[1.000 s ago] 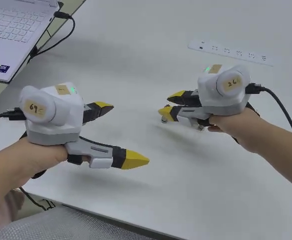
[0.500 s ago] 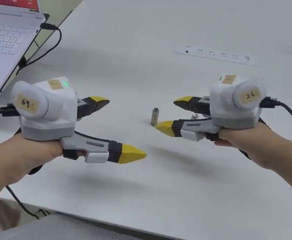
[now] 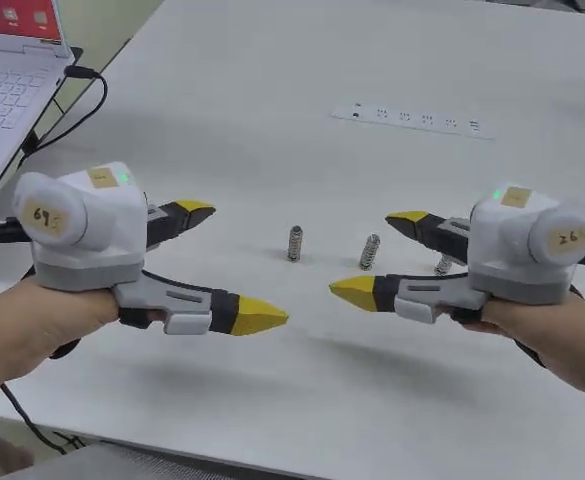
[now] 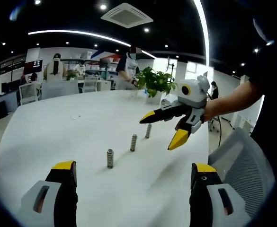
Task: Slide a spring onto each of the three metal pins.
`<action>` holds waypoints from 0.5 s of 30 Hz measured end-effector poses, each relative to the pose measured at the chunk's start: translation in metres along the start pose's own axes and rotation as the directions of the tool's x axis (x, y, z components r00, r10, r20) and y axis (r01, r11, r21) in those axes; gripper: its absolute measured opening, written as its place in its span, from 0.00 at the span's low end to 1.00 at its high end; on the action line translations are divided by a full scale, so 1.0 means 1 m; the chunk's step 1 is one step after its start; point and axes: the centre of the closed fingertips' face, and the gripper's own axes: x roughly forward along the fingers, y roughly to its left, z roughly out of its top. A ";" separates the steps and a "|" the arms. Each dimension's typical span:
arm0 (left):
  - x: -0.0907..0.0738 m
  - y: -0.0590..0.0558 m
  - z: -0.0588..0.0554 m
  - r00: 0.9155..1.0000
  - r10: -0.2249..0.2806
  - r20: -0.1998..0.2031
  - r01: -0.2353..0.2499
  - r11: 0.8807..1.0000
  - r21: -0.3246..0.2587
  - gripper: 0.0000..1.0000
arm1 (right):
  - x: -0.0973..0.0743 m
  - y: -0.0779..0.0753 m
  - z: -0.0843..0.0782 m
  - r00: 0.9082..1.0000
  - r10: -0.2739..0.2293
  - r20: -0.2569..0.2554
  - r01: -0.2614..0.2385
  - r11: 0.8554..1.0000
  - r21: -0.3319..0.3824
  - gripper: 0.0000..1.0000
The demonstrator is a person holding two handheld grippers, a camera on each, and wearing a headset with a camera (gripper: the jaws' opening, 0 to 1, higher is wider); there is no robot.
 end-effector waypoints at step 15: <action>-0.002 -0.008 0.000 1.000 -0.006 -0.011 0.006 1.000 0.011 0.98 | -0.067 -0.018 -0.029 0.993 -0.115 0.022 0.113 0.989 0.093 0.97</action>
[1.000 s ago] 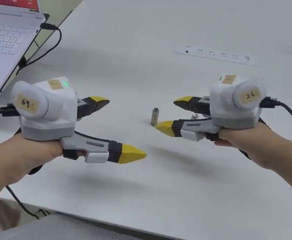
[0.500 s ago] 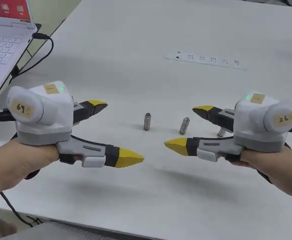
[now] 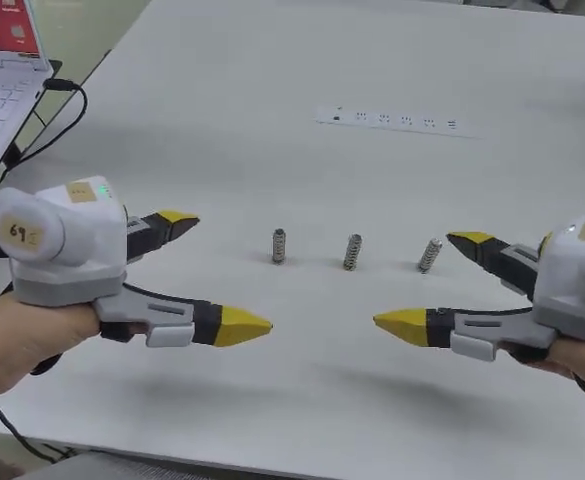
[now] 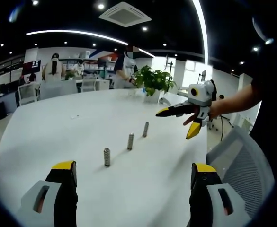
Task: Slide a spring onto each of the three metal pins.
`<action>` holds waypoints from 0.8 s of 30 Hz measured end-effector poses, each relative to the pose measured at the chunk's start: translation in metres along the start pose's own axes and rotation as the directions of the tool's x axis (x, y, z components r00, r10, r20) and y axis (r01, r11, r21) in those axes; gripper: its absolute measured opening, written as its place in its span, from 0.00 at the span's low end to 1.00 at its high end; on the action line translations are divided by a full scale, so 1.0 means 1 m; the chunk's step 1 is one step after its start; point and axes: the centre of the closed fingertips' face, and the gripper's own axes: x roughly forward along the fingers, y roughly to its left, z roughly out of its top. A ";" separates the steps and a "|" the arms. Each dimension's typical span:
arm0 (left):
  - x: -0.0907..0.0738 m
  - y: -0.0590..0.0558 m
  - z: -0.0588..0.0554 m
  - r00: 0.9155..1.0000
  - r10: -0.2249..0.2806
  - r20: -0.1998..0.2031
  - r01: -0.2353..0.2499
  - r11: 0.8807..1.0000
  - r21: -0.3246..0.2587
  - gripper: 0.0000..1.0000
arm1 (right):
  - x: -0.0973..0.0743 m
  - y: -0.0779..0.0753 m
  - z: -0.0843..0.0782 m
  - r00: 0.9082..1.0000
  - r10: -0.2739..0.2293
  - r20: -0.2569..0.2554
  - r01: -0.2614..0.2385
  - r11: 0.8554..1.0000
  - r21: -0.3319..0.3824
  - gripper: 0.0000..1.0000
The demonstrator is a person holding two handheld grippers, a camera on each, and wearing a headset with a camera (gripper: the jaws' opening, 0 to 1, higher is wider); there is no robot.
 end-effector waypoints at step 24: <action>-0.010 -0.005 -0.001 1.000 0.025 -0.007 -0.025 1.000 -0.006 0.98 | -0.062 -0.020 -0.012 0.995 -0.088 0.042 0.086 0.994 0.063 0.99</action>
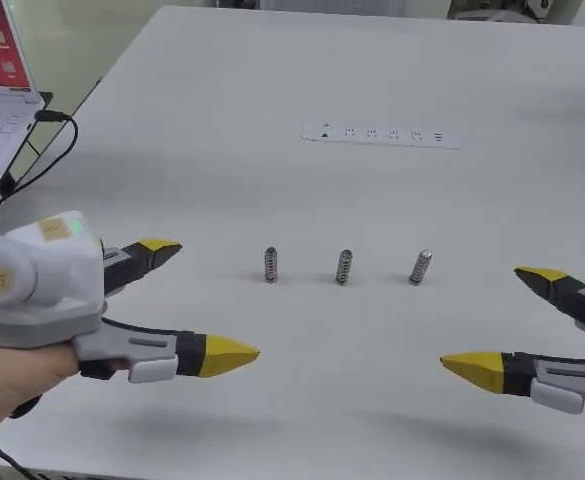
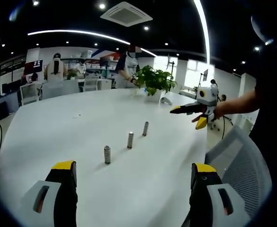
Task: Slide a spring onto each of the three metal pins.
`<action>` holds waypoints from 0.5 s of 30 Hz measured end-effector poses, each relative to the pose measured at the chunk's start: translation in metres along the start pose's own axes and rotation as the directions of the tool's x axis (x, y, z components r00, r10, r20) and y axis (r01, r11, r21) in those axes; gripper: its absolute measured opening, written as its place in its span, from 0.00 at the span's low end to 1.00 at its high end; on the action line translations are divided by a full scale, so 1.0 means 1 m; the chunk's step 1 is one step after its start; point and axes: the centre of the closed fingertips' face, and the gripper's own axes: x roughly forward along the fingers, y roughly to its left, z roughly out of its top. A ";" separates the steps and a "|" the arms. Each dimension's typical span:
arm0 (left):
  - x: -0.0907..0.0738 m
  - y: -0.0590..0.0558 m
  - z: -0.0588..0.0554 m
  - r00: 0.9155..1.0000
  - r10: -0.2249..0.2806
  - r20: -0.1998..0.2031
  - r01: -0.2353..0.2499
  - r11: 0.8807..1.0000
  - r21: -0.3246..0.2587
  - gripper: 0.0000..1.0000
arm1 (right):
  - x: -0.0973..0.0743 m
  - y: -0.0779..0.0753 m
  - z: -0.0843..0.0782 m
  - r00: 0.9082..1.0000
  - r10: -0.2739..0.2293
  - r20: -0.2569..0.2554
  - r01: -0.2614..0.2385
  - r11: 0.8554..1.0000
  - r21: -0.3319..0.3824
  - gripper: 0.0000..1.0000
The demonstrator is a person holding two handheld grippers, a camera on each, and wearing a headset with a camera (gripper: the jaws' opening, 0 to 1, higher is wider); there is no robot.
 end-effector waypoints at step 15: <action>0.000 0.000 -0.008 0.999 0.043 0.001 -0.042 0.999 -0.023 0.98 | -0.013 -0.008 -0.009 0.997 -0.082 -0.001 0.082 0.996 0.035 0.99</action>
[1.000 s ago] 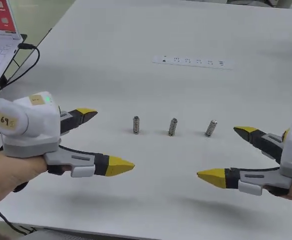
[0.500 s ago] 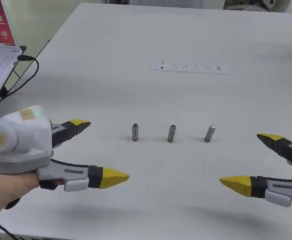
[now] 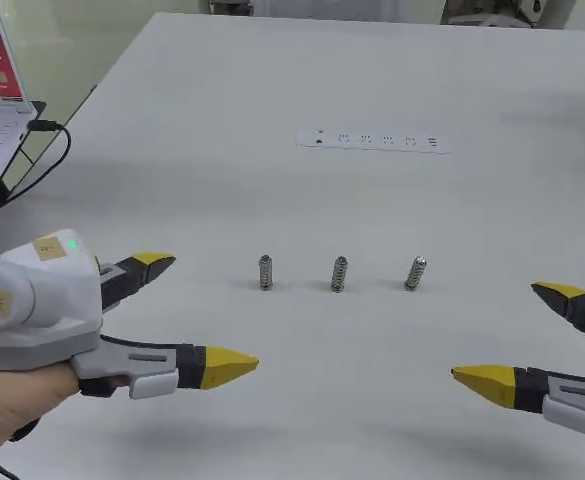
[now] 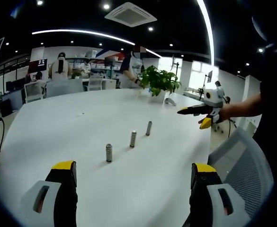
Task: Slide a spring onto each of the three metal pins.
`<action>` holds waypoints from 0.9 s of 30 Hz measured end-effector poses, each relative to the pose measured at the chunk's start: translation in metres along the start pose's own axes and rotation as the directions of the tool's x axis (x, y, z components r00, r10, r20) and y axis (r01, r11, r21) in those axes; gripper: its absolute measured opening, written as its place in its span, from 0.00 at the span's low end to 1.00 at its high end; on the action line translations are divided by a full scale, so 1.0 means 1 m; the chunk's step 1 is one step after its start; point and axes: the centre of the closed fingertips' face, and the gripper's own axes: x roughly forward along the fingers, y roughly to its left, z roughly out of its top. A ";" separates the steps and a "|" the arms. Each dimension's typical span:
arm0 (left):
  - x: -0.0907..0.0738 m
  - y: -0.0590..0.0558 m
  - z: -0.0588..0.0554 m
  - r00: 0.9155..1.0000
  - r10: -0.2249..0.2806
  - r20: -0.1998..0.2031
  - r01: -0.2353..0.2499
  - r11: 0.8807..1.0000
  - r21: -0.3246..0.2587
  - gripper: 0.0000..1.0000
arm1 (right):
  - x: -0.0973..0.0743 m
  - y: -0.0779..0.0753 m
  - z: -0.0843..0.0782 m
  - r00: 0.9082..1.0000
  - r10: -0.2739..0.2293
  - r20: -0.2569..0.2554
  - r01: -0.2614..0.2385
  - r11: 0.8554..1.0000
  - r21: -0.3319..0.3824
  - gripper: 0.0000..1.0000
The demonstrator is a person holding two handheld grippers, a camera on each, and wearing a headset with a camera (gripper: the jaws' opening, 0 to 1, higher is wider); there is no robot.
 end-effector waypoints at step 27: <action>0.002 -0.001 0.013 0.999 0.022 0.041 -0.021 1.000 -0.010 0.98 | -0.001 -0.008 0.013 0.997 -0.056 0.054 0.055 0.998 0.028 0.96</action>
